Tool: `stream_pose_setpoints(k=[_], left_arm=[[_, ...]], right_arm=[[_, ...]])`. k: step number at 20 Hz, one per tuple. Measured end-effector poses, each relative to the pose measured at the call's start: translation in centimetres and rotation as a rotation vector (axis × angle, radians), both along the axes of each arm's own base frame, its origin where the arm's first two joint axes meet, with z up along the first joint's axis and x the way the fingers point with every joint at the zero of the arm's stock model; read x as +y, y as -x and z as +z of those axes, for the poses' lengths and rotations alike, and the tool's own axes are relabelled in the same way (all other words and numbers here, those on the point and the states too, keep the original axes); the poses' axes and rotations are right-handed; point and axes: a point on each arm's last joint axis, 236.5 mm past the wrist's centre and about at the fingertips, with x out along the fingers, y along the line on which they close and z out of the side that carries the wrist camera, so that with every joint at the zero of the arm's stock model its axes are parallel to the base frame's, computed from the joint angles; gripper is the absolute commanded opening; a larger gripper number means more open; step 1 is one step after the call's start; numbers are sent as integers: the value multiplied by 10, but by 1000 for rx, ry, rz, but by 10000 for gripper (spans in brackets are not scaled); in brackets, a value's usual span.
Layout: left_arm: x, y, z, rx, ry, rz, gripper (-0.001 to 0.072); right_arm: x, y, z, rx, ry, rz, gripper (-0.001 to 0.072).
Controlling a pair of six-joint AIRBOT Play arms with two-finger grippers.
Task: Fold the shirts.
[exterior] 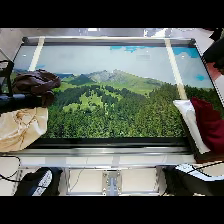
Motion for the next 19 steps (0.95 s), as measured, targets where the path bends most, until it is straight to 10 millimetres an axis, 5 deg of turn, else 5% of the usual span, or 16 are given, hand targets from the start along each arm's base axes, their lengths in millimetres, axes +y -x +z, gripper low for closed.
stream_pose_setpoints(k=[4,6,11,15,19], left_arm=[[0,0,0,1,0,0,17],[0,0,0,3,5,4,17],[-1,2,-2,15,21,22,17],[-1,3,-2,18,25,25,17],[-1,3,-2,19,27,28,17]], right_arm=[[3,-24,68,-158,119,29,427],[20,-44,101,-270,139,88,427],[129,-100,163,-524,85,424,426],[224,-121,174,-580,47,720,426],[281,-124,153,-489,88,909,426]])
